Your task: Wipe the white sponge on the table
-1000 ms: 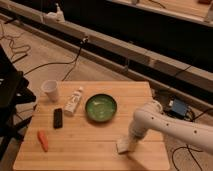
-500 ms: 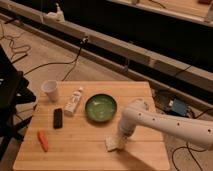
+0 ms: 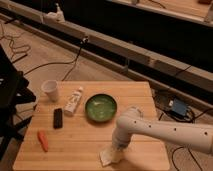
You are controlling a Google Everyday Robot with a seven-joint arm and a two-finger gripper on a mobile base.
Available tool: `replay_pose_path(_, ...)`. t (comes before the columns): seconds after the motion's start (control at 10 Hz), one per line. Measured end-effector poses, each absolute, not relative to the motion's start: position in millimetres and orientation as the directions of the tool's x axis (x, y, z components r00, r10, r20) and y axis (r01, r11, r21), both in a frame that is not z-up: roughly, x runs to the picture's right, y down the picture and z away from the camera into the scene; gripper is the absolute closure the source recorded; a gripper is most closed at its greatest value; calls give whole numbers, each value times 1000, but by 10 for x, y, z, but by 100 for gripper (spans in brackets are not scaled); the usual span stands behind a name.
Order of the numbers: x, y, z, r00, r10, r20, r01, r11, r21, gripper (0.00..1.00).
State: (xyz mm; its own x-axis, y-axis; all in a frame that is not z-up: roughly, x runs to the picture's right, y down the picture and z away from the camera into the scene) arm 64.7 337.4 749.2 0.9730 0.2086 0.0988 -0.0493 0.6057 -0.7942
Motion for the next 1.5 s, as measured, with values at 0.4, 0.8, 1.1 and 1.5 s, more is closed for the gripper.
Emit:
replay_pose_path(0.4,1265,3206,7319,977,204,-56,-173,618,-767,100)
replay_pose_path(0.8,1436,2885,7637,976,195,-96,-201,645,-737,100)
replay_pose_path(1.1,1152,2687,7902,986,161,-36,-137,671,-729,100)
replay_pose_path(1.5,611,2717,7806,993,87,80,-1,682,-731,100)
